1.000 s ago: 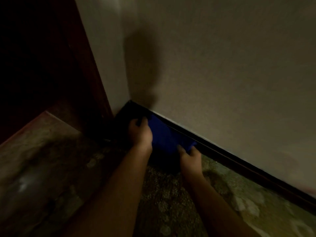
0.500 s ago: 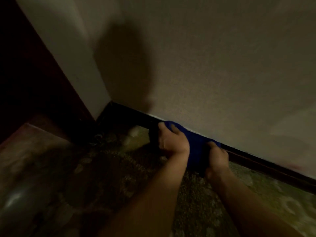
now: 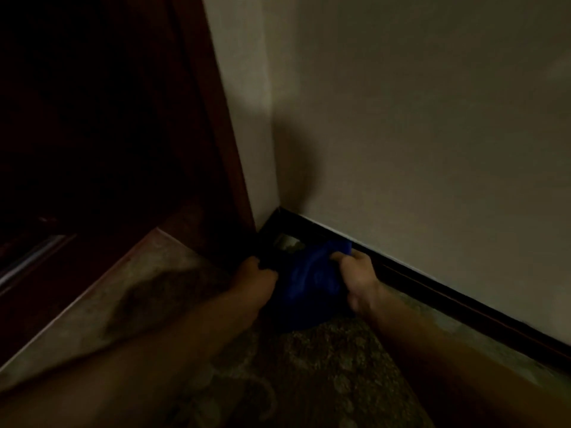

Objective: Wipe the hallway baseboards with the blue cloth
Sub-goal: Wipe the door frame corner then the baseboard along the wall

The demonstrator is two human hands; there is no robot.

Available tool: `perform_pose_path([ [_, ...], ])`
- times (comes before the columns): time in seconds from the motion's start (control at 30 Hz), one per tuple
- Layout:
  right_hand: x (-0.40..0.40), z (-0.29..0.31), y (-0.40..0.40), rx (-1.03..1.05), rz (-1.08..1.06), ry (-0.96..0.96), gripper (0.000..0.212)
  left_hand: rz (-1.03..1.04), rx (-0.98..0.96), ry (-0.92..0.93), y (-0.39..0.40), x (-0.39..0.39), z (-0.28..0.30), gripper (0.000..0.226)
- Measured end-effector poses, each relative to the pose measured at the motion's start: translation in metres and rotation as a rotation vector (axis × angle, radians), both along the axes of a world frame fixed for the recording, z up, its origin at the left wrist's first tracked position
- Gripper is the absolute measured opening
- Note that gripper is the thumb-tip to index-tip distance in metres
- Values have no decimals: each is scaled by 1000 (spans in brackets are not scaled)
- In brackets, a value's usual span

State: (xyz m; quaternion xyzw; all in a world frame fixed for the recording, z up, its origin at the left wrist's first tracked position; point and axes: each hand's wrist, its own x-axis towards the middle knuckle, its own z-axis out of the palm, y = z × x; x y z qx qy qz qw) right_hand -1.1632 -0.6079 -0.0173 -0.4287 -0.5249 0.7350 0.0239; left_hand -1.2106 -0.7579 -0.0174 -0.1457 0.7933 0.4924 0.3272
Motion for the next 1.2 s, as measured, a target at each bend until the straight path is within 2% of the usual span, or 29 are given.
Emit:
perform_pose_path([
  [0.13,-45,-10,-17,198,177,33,14,379,249,-114,-2,1,-33,66],
  [0.23,-75,-14,-30,295,228,24,22,513,365,-129,-4,0,-42,64],
  [0.4,-108,-21,-42,204,210,27,18,476,395,-177,-24,-7,-31,56],
  [0.5,-103,-29,-46,189,236,12,6,431,372,-177,-35,-15,-30,54],
  [0.53,-102,-33,-44,197,261,7,10,433,372,-186,-34,-14,-32,54],
  [0.6,-105,-36,-40,272,271,-10,6,470,403,-209,-26,-8,-38,54],
  [0.67,-116,-37,-38,427,246,-53,18,596,505,-252,-14,-3,-46,53],
  [0.77,-125,-35,-47,638,242,-117,8,744,568,-281,-8,-3,-51,48],
  [0.9,-112,-47,-55,544,309,-88,9,774,467,-274,-8,-3,-57,42],
  [1.03,-109,-54,-49,585,521,-91,6,841,345,-270,6,4,-60,54],
  [1.1,-120,-51,-41,656,499,-87,6,814,391,-265,14,3,-57,51],
  [1.2,-131,-48,-40,687,359,-156,16,782,442,-263,18,-2,-60,50],
])
